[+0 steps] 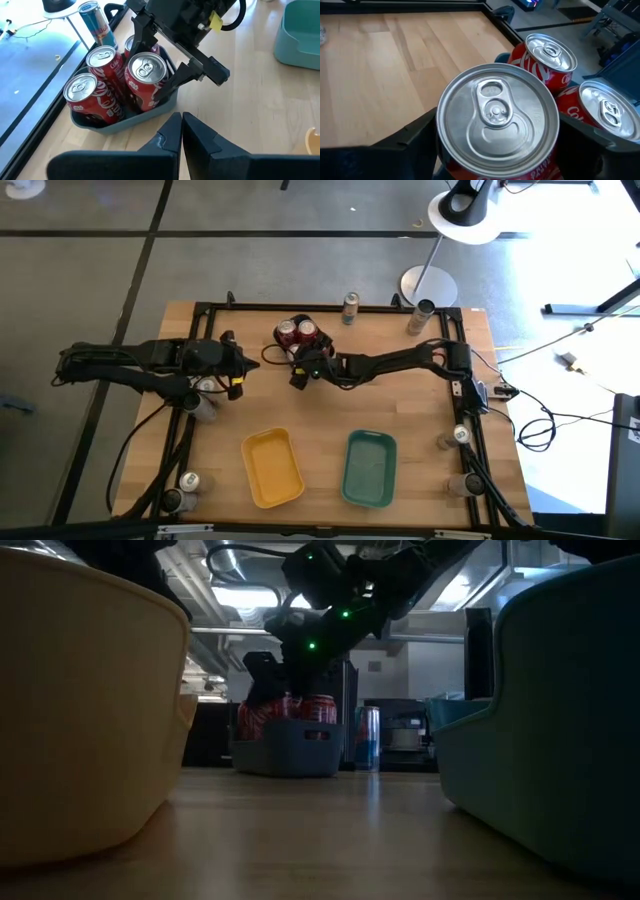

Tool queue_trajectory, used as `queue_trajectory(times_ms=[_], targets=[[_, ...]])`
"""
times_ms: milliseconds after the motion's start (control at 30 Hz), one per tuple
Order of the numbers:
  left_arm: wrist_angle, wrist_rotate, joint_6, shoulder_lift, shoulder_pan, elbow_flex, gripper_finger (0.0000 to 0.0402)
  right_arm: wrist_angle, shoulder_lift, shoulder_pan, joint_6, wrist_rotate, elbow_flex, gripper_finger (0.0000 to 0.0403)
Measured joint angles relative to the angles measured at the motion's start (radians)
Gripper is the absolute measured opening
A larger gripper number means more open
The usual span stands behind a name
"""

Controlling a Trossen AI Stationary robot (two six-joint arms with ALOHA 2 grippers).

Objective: Sort soda cans
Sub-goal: Put the red and white soda can into the blue bin

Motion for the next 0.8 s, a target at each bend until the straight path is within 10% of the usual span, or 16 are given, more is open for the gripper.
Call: queue_trajectory(times_ms=[800], targets=[[-0.001, 0.000, -0.008, 0.000, 0.000, 0.000, 0.0008, 0.041, 0.006, 0.000, -0.044, -0.009, -0.007, 0.0317]])
